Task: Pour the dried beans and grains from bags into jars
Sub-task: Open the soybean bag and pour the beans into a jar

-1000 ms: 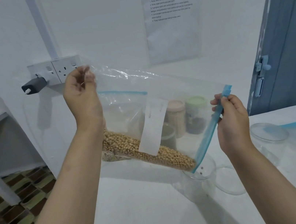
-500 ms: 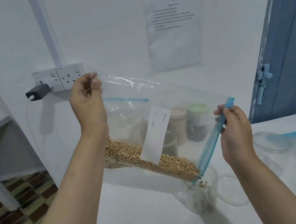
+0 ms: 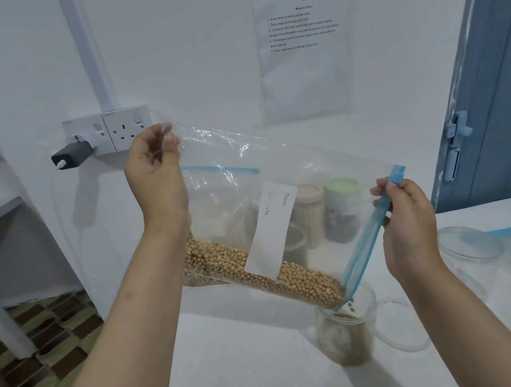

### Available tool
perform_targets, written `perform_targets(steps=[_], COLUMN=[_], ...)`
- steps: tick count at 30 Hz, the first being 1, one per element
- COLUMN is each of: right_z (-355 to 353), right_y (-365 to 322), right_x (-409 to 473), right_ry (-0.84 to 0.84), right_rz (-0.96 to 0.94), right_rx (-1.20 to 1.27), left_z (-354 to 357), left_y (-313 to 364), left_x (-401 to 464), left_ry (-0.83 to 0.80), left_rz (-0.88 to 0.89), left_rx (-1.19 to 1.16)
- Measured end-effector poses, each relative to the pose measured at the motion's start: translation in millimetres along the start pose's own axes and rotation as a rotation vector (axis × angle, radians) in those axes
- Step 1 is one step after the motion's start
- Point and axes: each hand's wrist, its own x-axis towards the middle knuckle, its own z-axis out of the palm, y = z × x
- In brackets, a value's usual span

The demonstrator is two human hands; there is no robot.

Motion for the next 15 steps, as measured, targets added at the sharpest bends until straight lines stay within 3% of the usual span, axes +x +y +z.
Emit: perform_targets(steps=[15], right_z=[-1.9], right_y=[-2.4], right_x=[-4.0], right_ry=[-0.022], right_rz=[-0.034], right_rx=[0.008], left_z=[0.0], left_y=[10.6], left_x=[-5.0], left_ry=[-0.031], left_rz=[0.011], left_rx=[0.019])
